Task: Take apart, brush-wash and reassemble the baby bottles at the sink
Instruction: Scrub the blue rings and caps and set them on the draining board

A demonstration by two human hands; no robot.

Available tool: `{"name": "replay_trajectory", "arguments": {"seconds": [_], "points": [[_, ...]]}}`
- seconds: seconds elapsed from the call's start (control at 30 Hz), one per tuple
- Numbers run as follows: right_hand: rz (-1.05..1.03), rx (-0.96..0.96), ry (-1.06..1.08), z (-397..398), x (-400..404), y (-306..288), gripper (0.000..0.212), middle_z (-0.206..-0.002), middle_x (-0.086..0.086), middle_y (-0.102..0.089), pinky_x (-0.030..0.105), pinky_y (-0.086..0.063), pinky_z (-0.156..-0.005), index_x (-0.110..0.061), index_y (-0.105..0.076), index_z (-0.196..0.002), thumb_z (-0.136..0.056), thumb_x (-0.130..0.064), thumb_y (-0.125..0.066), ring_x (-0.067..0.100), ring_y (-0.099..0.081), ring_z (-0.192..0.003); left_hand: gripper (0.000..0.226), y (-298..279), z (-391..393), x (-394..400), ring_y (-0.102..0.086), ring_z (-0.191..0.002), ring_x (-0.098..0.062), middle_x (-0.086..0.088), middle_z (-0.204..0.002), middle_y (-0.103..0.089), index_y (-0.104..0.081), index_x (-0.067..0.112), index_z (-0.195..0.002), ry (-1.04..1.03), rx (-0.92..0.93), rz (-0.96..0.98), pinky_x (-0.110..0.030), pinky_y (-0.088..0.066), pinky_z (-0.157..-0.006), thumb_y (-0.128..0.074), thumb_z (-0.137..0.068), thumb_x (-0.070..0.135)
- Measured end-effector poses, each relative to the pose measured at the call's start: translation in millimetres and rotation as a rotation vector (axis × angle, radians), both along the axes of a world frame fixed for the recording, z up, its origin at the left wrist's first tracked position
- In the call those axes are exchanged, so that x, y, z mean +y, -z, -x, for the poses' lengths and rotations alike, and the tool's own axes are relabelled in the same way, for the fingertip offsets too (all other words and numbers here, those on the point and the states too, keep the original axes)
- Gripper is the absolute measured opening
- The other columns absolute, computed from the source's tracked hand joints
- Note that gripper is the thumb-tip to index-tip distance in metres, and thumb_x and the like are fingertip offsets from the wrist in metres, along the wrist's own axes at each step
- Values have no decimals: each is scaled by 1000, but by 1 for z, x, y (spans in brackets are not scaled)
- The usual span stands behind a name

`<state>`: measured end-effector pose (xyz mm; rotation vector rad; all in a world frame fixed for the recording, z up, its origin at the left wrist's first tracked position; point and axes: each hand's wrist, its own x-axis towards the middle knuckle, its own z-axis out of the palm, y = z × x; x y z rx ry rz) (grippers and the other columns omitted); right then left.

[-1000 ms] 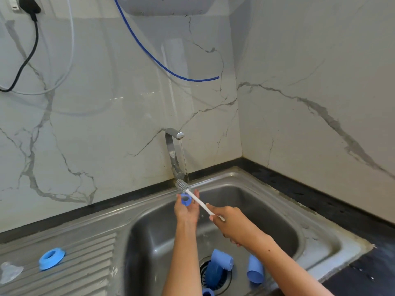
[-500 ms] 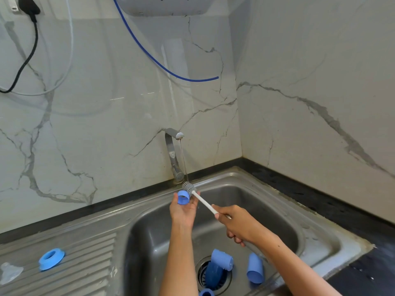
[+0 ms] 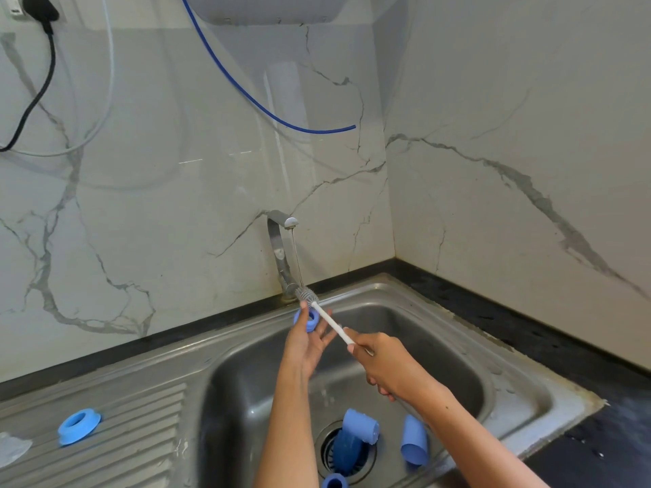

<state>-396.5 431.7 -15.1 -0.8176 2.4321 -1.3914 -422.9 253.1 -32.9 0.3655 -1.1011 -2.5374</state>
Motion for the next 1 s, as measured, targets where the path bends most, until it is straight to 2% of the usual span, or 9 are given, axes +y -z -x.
{"name": "replay_trajectory", "arguments": {"seconds": [0.1, 0.17, 0.3, 0.4, 0.57, 0.7, 0.8, 0.93, 1.0], "points": [[1, -38, 18, 6, 4, -1, 40, -64, 1, -46, 19, -37, -39, -41, -41, -141, -102, -31, -40, 7, -36, -44, 50, 3, 5, 3, -56, -119, -30, -19, -128, -58, -54, 10, -122, -17, -136, 198, -49, -51, -89, -46, -92, 48], [2, -89, -8, 8, 11, -1, 40, -63, 1, -46, 19, -37, -39, -41, -42, -141, -102, -31, -42, 6, -36, -41, 59, 6, 8, 0, -60, -112, -30, -21, -123, -60, -51, 4, -125, -58, -154, 170, -44, -51, -88, -42, -92, 52], [11, -157, -46, 7, 18, -3, 40, -60, -1, -45, 19, -37, -40, -41, -43, -140, -101, -32, -43, 5, -36, -40, 46, 4, 8, -3, -63, -85, -32, -25, -103, -61, -47, -2, -111, -201, -90, -24, -47, -51, -90, -48, -94, 41], [13, -170, -52, 6, 16, -1, 41, -59, -1, -45, 19, -37, -40, -41, -42, -141, -101, -32, -43, 5, -36, -38, 37, 2, 8, -5, -62, -78, -33, -26, -104, -58, -51, -1, -100, -273, -107, -44, -47, -54, -82, -52, -95, 35], [-20, -124, -8, 10, 5, 3, 42, -61, 0, -46, 19, -39, -41, -38, -40, -143, -102, -31, -41, 5, -38, -40, 32, 7, 10, 10, -68, -73, -33, -31, -104, -61, -52, -1, -100, -129, -118, 97, -39, -60, -64, -50, -97, 31], [-17, -149, -63, 9, 4, 2, 42, -61, -1, -46, 19, -39, -42, -40, -41, -142, -101, -32, -43, 4, -37, -41, 33, 9, 12, 1, -68, -55, -29, -31, -111, -57, -47, -3, -107, -275, -119, -43, -41, -57, -61, -51, -97, 29], [-54, -107, -67, 3, 6, 1, 43, -62, -1, -47, 18, -38, -41, -41, -41, -142, -101, -32, -44, 5, -37, -41, 28, 10, 11, 1, -65, -61, -31, -28, -106, -56, -48, -1, -99, -345, -137, -79, -41, -57, -65, -53, -97, 26], [-96, -98, -88, 1, 21, 3, 41, -57, -2, -46, 21, -37, -41, -47, -45, -138, -99, -33, -45, 6, -35, -37, 25, 9, 9, -6, -58, -82, -30, -20, -102, -51, -48, 1, -90, -453, -190, -109, -47, -53, -86, -51, -97, 25], [-120, -100, -104, -1, 25, 3, 40, -56, -2, -46, 22, -37, -41, -49, -47, -135, -99, -33, -46, 6, -34, -35, 29, 12, 10, -13, -56, -73, -24, -18, -93, -54, -47, 4, -82, -464, -191, -65, -41, -54, -74, -47, -99, 27]]}}
